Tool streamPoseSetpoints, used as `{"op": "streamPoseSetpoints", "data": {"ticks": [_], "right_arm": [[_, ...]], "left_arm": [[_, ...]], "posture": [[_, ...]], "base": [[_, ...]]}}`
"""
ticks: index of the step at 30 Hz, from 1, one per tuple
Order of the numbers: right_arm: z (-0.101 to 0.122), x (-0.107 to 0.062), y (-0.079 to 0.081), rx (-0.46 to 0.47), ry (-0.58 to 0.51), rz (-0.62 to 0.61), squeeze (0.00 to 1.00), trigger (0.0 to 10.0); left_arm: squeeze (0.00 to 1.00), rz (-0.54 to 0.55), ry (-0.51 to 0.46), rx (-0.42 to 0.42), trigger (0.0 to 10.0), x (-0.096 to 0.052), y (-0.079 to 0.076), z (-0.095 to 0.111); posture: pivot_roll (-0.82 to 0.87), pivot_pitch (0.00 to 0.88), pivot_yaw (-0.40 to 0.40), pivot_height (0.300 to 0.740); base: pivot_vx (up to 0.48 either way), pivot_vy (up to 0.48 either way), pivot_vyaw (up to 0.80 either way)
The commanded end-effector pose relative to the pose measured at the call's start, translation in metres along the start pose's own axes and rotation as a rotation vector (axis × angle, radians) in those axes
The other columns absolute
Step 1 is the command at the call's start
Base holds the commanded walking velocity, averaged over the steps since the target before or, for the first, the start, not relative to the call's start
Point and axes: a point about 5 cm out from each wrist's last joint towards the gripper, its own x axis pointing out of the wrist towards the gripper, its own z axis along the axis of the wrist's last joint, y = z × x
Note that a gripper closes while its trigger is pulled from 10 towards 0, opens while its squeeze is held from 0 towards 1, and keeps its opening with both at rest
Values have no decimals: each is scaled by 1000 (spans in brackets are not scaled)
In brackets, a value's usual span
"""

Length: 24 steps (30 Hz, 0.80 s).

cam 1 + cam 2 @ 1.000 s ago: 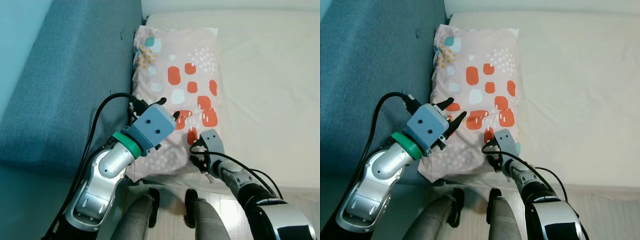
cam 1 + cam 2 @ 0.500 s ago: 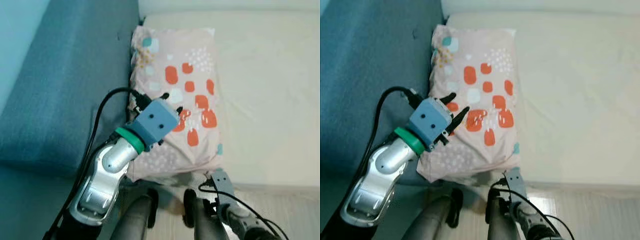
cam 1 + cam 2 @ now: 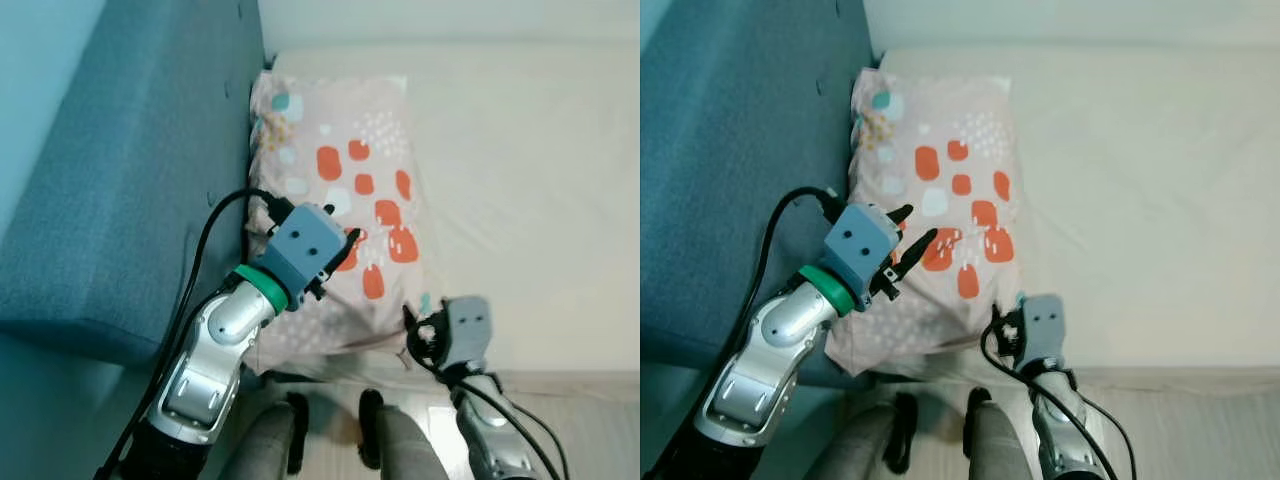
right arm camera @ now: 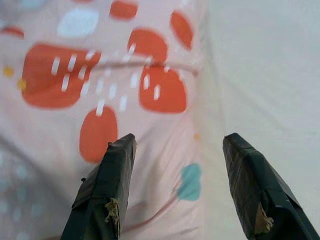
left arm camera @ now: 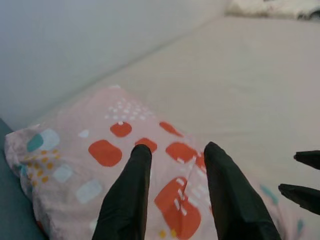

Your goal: Clean up the room

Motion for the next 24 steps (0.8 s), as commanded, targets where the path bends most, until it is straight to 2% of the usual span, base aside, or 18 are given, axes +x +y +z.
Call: {"op": "streamPoseSetpoints", "data": {"ticks": [1, 2, 4, 5, 6, 7, 10, 14, 15, 17, 21, 24], "right_arm": [[-7, -8, 1, 14, 16, -24, 0, 10000], [-7, -8, 1, 14, 16, -24, 0, 10000], [4, -3, 2, 2, -49, -55, 0, 10000], [4, -3, 2, 2, -49, -55, 0, 10000], [18, 2, 2, -23, -119, -78, 0, 10000], [18, 2, 2, -23, -119, -78, 0, 10000], [54, 6, -6, -56, -251, -147, 0, 10000], [67, 2, -11, -71, -281, -176, 0, 10000], [74, 2, -12, -93, -302, -176, 0, 10000], [85, 5, -9, -146, -339, -151, 0, 10000], [81, 13, -5, -174, -321, -146, 0, 10000], [78, 15, -1, -187, -309, -137, 0, 10000]], "left_arm": [[0, 9, 58, -54, 10000, -2, 0, -14], [0, 9, 58, -54, 10000, -2, 0, -14], [0, 47, 107, -114, 10000, -1, 4, -27], [0, 47, 107, -114, 10000, -1, 4, -27], [0, 57, 140, -104, 10000, -2, 5, -38], [0, 57, 140, -104, 10000, -2, 5, -38], [0, 48, 220, -83, 10000, -6, 7, -62], [0, 50, 258, -108, 10000, -10, 8, -70], [0, 61, 292, -112, 10000, -14, 8, -78], [0, 83, 358, -69, 10000, -19, 8, -97], [0, 126, 386, -40, 10000, -16, 7, -113], [0, 135, 358, -62, 10000, -10, 5, -109]], "posture": [[-82, 104, 87, 740], [-82, 104, 87, 740], [-100, 83, 86, 740], [-100, 83, 86, 740], [-121, 60, 87, 740], [-121, 60, 87, 740], [-146, 37, 87, 740], [-153, 33, 90, 740], [-166, 20, 93, 740], [-167, 14, 86, 740], [-164, 6, 72, 740], [-161, 7, 69, 740]], "base": [[0, 0, 0], [0, 0, 0], [0, 0, 0], [0, 0, 0], [0, 0, 0], [0, 0, 0], [0, 0, 0], [0, 0, 0], [0, 0, 0], [0, 0, 0], [0, 0, 0], [0, 0, 0]]}}
